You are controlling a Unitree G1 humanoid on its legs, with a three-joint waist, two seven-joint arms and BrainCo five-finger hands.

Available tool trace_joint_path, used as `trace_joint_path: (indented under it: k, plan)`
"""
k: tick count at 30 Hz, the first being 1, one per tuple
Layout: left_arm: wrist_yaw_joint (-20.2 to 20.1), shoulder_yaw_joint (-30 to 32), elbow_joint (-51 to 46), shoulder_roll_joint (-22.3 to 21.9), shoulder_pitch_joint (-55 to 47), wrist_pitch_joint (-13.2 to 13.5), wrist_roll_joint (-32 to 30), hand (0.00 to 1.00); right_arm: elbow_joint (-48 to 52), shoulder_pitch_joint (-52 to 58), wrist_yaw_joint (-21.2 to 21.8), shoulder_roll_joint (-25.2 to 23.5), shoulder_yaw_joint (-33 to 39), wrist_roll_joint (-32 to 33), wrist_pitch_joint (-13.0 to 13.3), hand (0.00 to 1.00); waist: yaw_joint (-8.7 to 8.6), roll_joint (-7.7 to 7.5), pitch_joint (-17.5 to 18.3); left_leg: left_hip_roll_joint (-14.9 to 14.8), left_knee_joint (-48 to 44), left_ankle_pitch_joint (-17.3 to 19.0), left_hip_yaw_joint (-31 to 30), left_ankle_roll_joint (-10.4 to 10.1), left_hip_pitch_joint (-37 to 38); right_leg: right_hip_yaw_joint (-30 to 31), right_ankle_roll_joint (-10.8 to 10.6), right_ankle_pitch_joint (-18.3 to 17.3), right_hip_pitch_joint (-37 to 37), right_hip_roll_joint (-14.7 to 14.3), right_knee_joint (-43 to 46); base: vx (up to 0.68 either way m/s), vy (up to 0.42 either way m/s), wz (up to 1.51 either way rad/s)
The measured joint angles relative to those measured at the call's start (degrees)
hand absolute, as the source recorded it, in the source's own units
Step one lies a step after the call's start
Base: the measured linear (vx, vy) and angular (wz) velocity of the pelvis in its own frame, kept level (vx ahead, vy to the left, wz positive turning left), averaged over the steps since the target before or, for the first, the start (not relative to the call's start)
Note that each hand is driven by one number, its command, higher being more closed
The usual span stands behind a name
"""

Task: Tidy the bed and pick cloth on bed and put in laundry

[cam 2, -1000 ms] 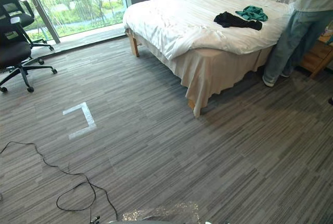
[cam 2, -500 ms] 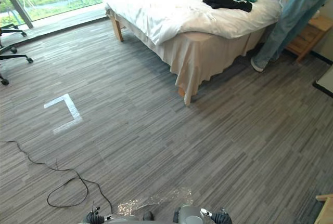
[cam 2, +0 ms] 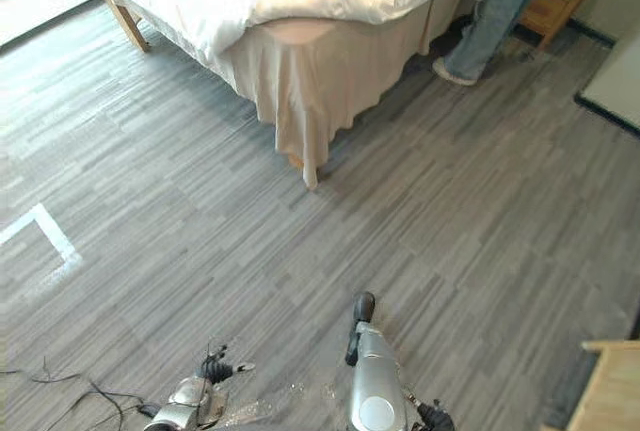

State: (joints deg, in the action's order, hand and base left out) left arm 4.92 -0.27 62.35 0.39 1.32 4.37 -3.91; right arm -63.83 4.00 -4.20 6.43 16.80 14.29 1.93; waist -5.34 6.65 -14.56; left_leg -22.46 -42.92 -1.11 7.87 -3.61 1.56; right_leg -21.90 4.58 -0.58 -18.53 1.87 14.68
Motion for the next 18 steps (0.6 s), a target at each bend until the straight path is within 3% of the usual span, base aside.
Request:
trace_joint_path:
  k: [2,4,6,7,9,10,11,12,13,14,15,16,17,18]
  plan:
    - [0.2,0.6,-2.6,0.4,-0.4,0.2,1.1,0.00,-0.4,-0.9,-0.8,0.5,-3.7,-1.9,-0.1,0.00,1.14,-1.59,-0.6,0.9,-13.5,4.1,-0.6,-3.3,-2.7,3.1,0.7,-0.7,9.4,-4.3,-4.5,0.75,-0.433,-0.87]
    - [0.4,1.0,-5.2,0.0,-0.4,1.0,2.3,0.00,-0.3,-2.9,-1.1,0.9,-6.2,-4.3,-0.3,0.00,3.46,-3.80,-0.7,6.9,-16.6,9.5,0.6,-1.9,-8.2,8.4,0.8,-0.6,17.2,-6.3,-10.0,0.67,-0.357,-1.04]
    - [0.4,1.2,-7.3,0.1,-0.3,1.3,3.9,0.00,-0.6,-5.3,-1.1,0.7,-6.4,-5.6,-0.6,0.00,5.12,-4.22,-0.9,10.8,-13.4,12.6,0.9,-1.2,-13.4,12.0,0.7,-0.7,21.0,-7.2,-13.1,0.52,-0.214,-1.06]
    - [0.5,1.9,-8.4,0.0,-0.3,1.5,4.9,0.00,-1.0,-7.2,-1.1,0.7,-7.1,-6.0,-0.7,0.00,6.32,-4.21,-0.9,13.1,-6.5,13.8,1.9,-1.2,-16.7,14.4,0.4,-0.9,23.8,-7.8,-15.6,0.55,-0.173,-1.26]
    - [0.6,2.9,-8.4,0.0,-0.2,2.0,6.0,0.00,-0.5,-8.7,-1.1,0.1,-7.9,-6.4,-0.4,0.00,6.53,-4.42,-1.3,15.0,6.2,13.4,6.2,-0.8,-19.4,15.9,1.3,-3.2,29.2,-7.9,-19.0,0.57,-0.107,-0.82]
    - [0.6,2.9,-8.1,-0.1,-0.2,2.1,6.1,0.00,0.4,-8.6,-1.2,-0.4,-7.9,-7.3,-0.2,0.00,6.21,-3.75,-1.3,15.7,13.8,12.0,11.4,0.6,-20.4,16.1,1.7,-5.1,32.4,-8.0,-20.1,0.68,-0.034,-0.16]
    - [0.6,3.1,-8.0,-0.2,-0.3,2.2,6.1,0.00,0.6,-7.3,-1.2,-0.5,-8.1,-8.0,-0.1,0.00,6.53,-3.53,-1.1,16.4,21.1,9.4,20.6,4.3,-21.1,15.7,1.3,-7.9,35.6,-8.3,-20.2,0.56,-0.016,-0.01]
    - [0.6,3.1,-8.1,-0.2,-0.3,2.2,6.1,0.00,0.6,-7.1,-1.3,-0.6,-8.2,-8.1,-0.2,0.00,6.64,-3.59,-1.1,16.7,21.9,8.9,22.3,5.1,-21.2,15.5,1.2,-8.4,36.2,-8.4,-20.2,0.49,0.022,0.15]
    - [0.7,3.4,-8.2,-0.2,-0.3,2.1,6.1,0.00,0.5,-6.2,-1.6,-1.2,-8.2,-8.1,-0.4,0.00,7.73,-3.80,-0.6,18.0,24.0,8.7,28.9,9.2,-21.5,14.5,0.4,-9.7,38.4,-8.8,-20.1,0.71,0.038,0.06]
    - [0.7,4.9,-8.0,-0.6,-1.2,2.0,6.2,0.00,0.3,-4.9,-1.8,-1.8,-8.2,-8.2,-0.4,0.00,8.96,-3.58,0.9,19.7,26.0,9.3,31.9,14.8,-21.1,12.6,-1.6,-11.6,38.9,-10.1,-17.2,0.87,0.048,-0.06]
    - [0.7,5.8,-7.7,-1.0,-2.1,2.0,6.3,0.00,-0.1,-4.4,-1.7,-1.5,-8.3,-8.5,-0.3,0.00,9.73,-2.71,1.8,19.6,26.7,8.3,32.4,17.2,-20.2,12.0,-3.5,-13.1,37.9,-11.3,-13.1,0.94,0.052,0.07]
    - [0.9,7.8,-5.9,0.1,-2.1,1.4,6.8,0.00,-0.7,-5.1,-1.7,-2.6,-7.4,-9.3,-0.7,0.00,9.51,-4.37,2.3,21.3,27.2,4.8,29.9,20.3,-18.2,9.2,-5.6,-15.0,35.0,-10.7,-1.1,0.64,0.040,0.40]
    - [1.0,7.8,-5.2,0.8,-2.2,0.9,7.0,0.00,-0.7,-4.7,-1.7,-3.3,-6.5,-9.8,-0.7,0.00,9.04,-5.53,2.7,22.5,28.4,5.6,27.1,20.4,-16.8,7.6,-7.2,-14.0,32.2,-9.4,7.5,0.79,0.067,1.21]
    - [1.4,7.6,-4.4,1.5,-2.1,0.6,7.0,0.00,-0.5,-3.4,-1.9,-3.8,-4.4,-9.6,-0.6,0.00,8.39,-6.77,2.7,24.7,29.6,6.4,22.4,18.8,-13.7,8.2,-11.6,-10.4,25.2,-6.8,25.8,0.74,0.065,1.81]
